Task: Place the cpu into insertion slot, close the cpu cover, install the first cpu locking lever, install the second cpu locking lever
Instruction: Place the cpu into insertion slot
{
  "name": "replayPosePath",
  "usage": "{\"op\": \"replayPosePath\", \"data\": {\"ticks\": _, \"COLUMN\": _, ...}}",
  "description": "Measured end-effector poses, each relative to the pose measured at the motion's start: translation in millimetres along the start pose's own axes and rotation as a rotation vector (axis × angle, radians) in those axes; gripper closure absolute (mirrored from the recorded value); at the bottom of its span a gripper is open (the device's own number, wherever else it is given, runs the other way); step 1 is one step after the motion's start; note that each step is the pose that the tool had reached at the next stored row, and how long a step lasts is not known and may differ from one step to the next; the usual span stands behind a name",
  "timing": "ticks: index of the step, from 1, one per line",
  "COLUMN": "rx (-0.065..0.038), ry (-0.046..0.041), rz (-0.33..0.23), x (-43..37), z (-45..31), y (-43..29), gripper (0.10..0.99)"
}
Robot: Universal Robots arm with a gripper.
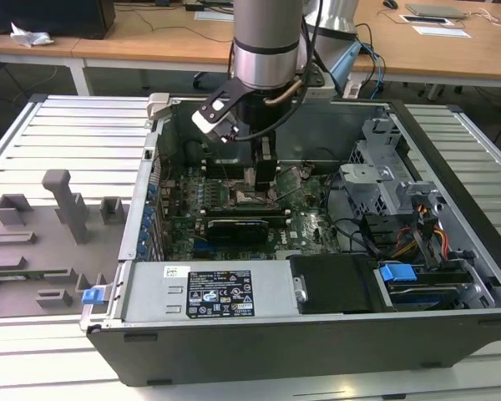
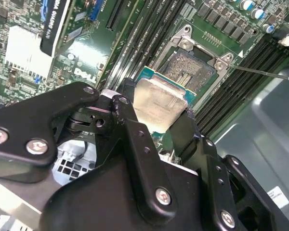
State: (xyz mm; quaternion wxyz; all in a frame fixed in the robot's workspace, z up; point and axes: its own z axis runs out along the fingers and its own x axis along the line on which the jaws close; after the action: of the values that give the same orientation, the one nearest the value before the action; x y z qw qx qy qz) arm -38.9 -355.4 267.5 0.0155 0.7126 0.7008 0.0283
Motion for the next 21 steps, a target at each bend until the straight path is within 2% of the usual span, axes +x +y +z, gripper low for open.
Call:
{"op": "replayPosePath", "data": {"ticks": 9, "rx": 0.000, "ry": 0.0000, "rz": 0.000, "x": 6.6, "z": 17.9, "y": -1.2, "gripper": 0.545}}
{"op": "replayPosePath", "data": {"ticks": 16, "rx": 0.000, "ry": 0.0001, "rz": -0.001, "x": 17.1, "z": 24.0, "y": -1.7, "gripper": 0.545}}
{"op": "replayPosePath", "data": {"ticks": 19, "rx": 0.000, "ry": 0.0031, "rz": -0.019, "x": 21.5, "z": 31.6, "y": -2.3, "gripper": 0.545}}
{"op": "replayPosePath", "data": {"ticks": 21, "rx": 0.001, "ry": 0.0033, "rz": -0.022, "x": 22.1, "z": 32.9, "y": -2.3, "gripper": 0.545}}
